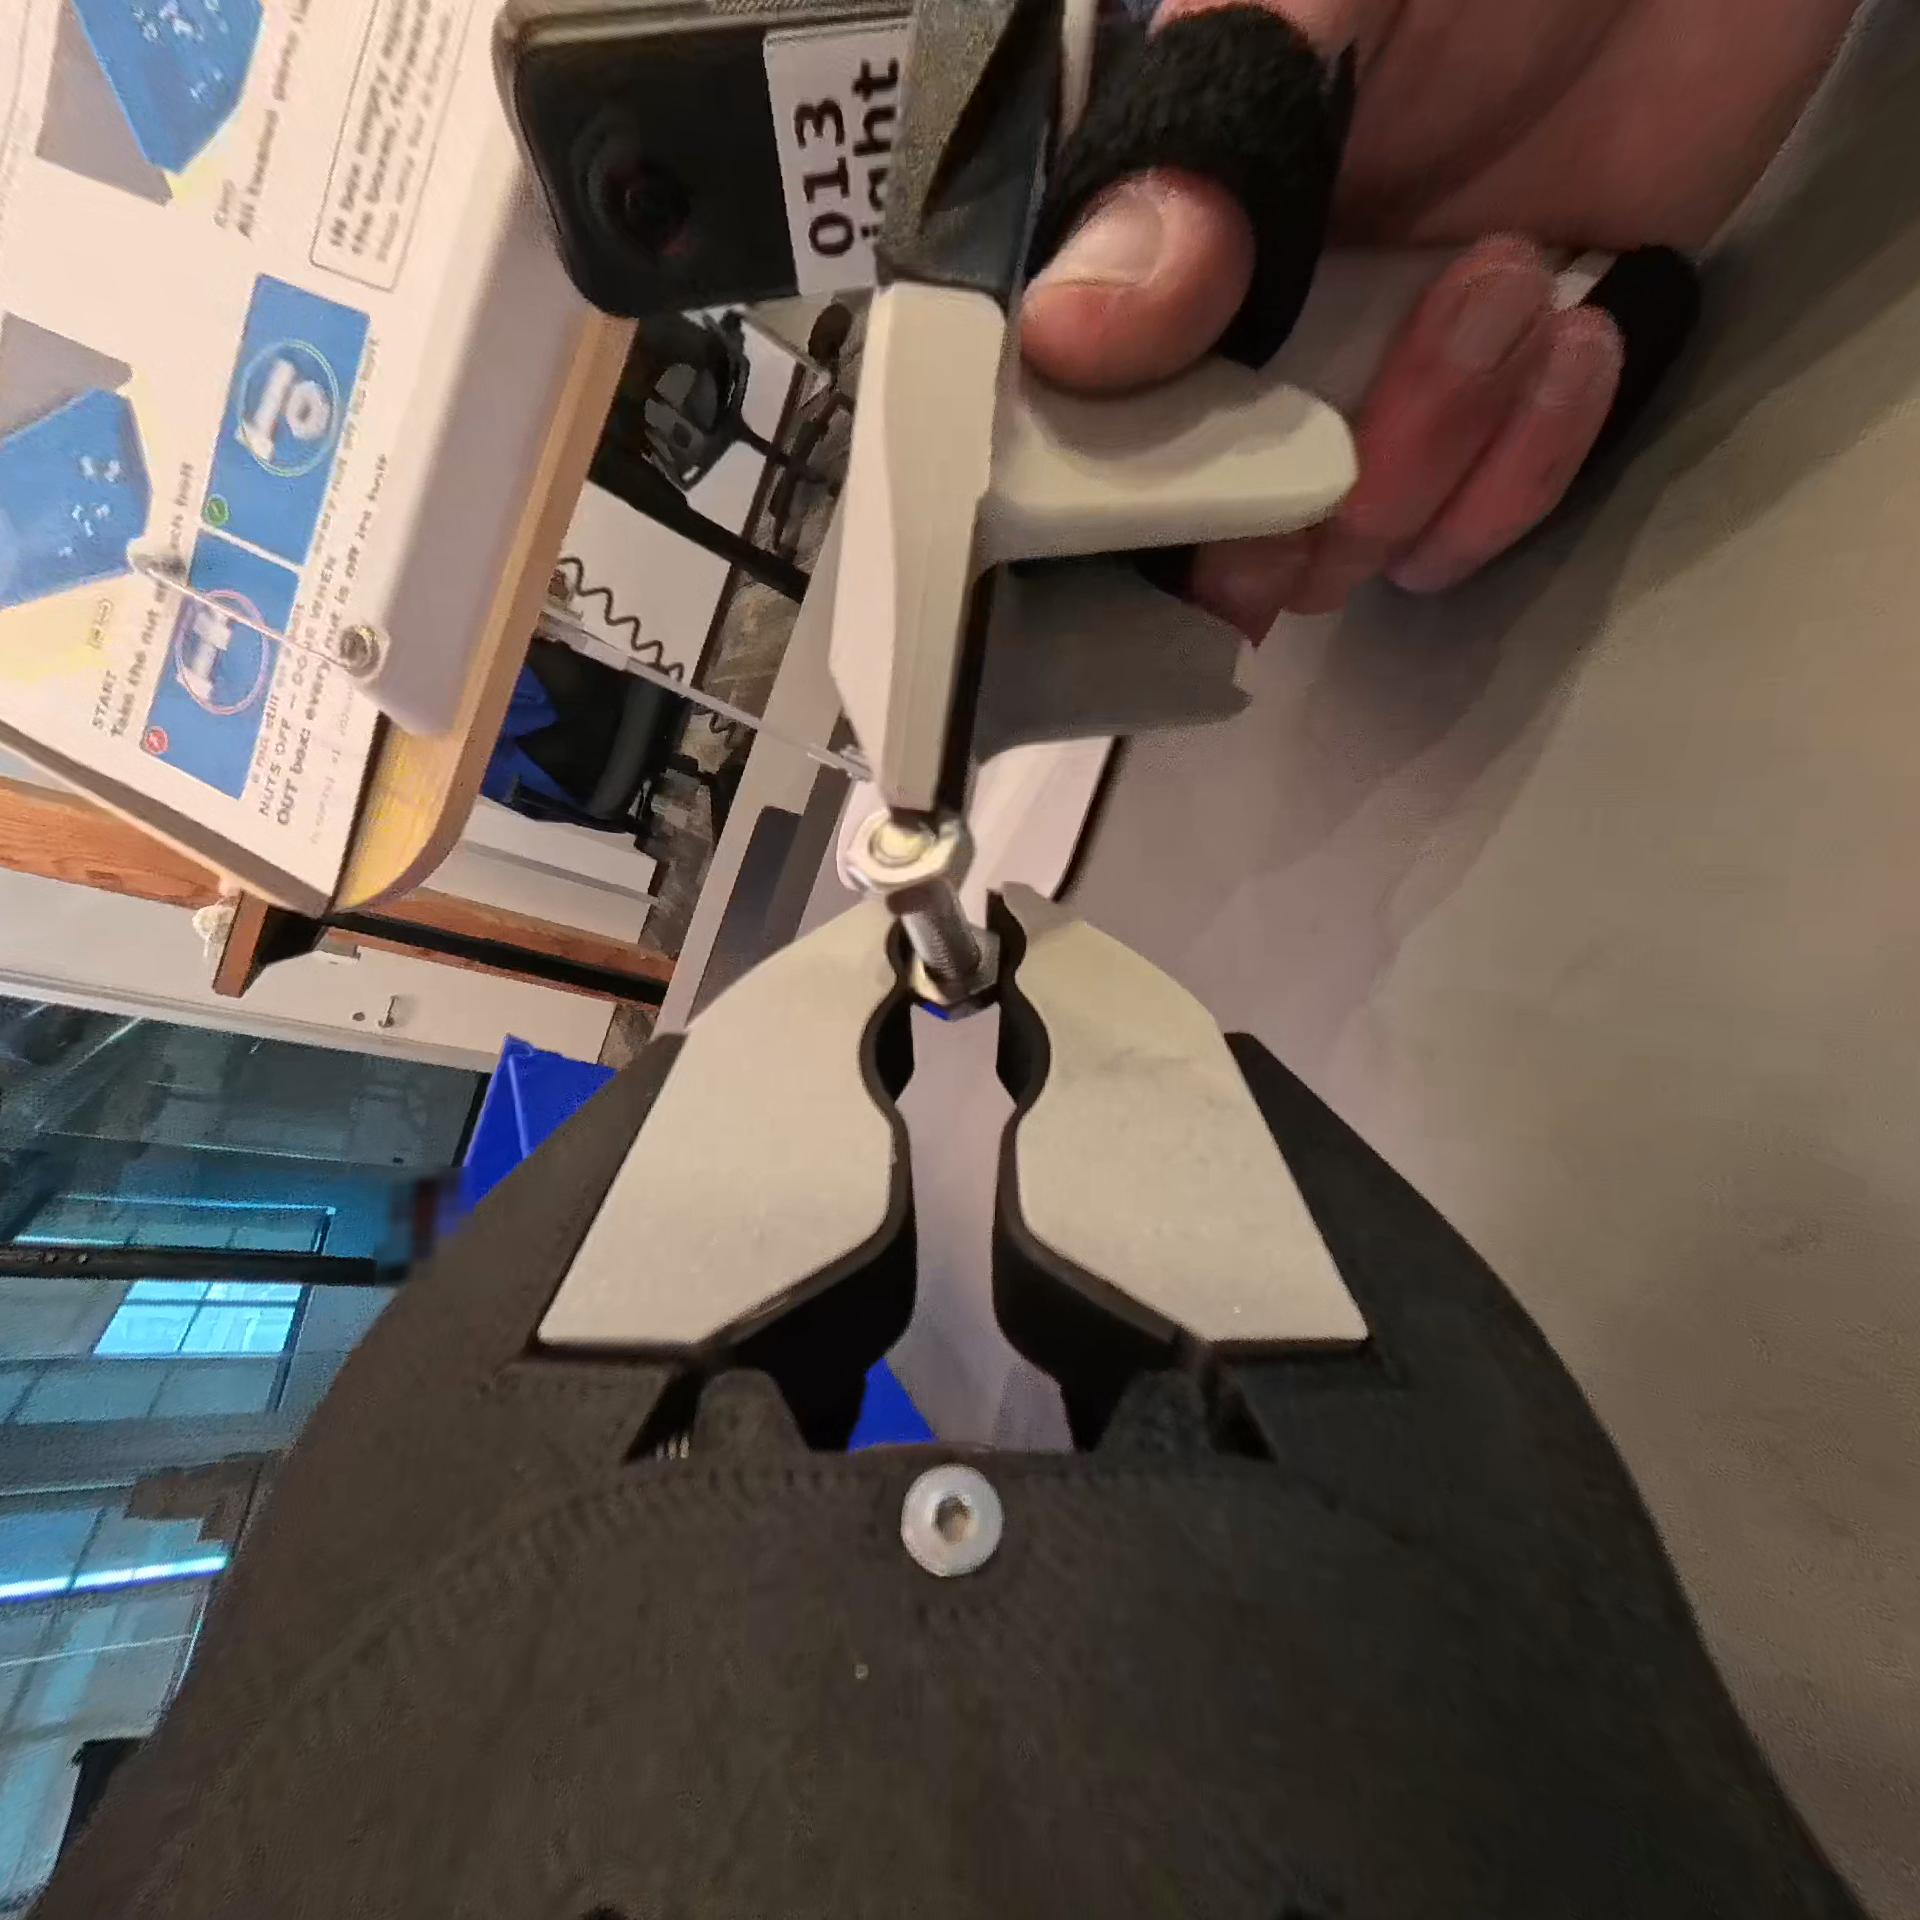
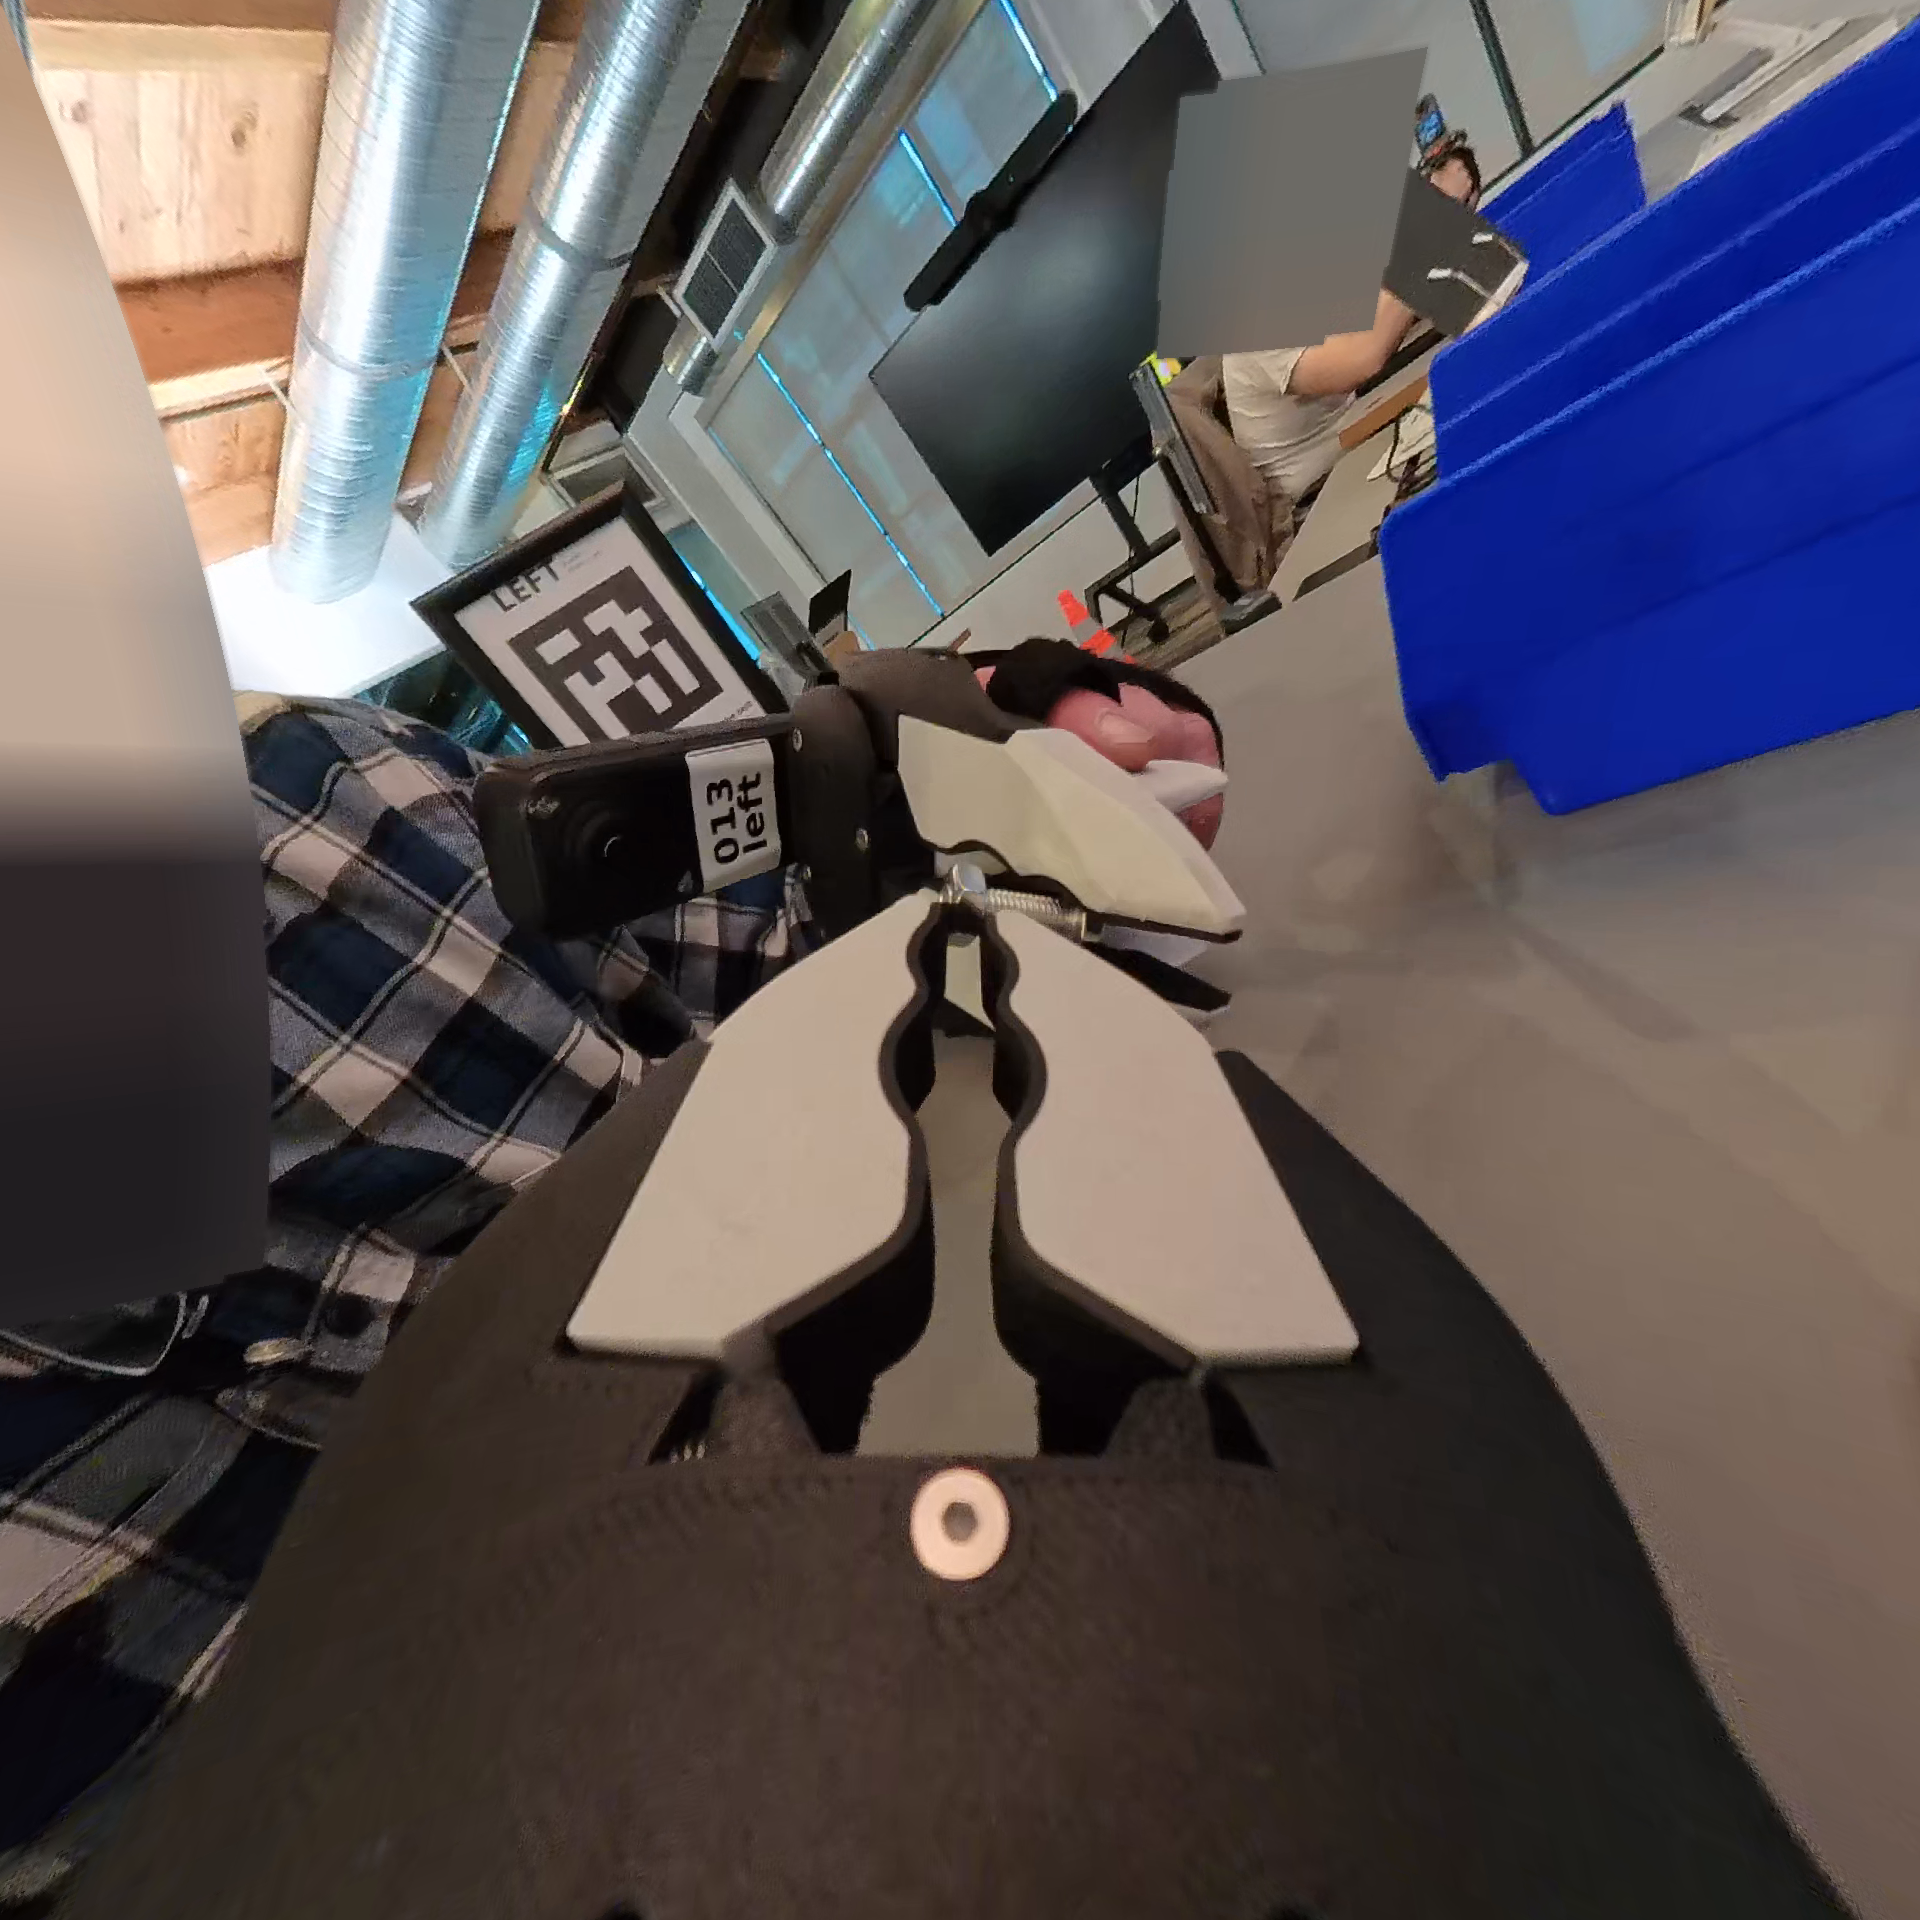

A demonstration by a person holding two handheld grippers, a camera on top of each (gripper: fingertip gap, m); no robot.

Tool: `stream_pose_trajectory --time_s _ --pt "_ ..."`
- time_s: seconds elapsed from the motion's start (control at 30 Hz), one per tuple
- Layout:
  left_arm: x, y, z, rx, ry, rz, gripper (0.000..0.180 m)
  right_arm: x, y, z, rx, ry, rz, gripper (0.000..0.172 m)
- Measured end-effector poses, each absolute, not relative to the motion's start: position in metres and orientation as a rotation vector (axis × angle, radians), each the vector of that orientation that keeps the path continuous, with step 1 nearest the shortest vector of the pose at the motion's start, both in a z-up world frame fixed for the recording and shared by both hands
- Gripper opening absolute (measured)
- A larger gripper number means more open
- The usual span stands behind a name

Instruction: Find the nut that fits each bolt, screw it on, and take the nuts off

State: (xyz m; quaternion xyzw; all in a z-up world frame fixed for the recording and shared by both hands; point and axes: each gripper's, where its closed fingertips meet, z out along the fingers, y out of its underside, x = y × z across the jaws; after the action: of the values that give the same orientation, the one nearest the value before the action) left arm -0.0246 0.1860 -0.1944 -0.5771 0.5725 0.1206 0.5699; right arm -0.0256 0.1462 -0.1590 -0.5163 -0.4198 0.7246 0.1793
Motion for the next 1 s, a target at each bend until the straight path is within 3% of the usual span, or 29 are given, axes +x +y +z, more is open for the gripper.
stream_pose_trajectory --time_s 0.33,0.5,0.63,0.87,1.0 --pt "-0.021 0.183 -0.198 -1.371 1.370 0.264 0.010 -0.027 0.145 -0.161 -1.472 -1.197 2.036 0.011" --pt "-0.025 0.186 -0.205 -1.424 1.383 0.280 0.010 -0.024 0.150 -0.162 -1.471 -1.227 1.878 0.035" --pt "-0.025 0.183 -0.217 -1.514 1.424 0.185 0.010 -0.027 0.148 -0.157 -1.390 -1.309 1.618 0.038" --pt "-0.010 0.157 -0.226 -1.653 1.462 -0.270 0.010 -0.035 0.136 -0.175 -1.248 -1.500 1.244 0.032" --pt "-0.005 0.147 -0.227 -1.705 1.450 -0.476 0.009 -0.039 0.134 -0.180 -1.238 -1.524 1.201 0.017"
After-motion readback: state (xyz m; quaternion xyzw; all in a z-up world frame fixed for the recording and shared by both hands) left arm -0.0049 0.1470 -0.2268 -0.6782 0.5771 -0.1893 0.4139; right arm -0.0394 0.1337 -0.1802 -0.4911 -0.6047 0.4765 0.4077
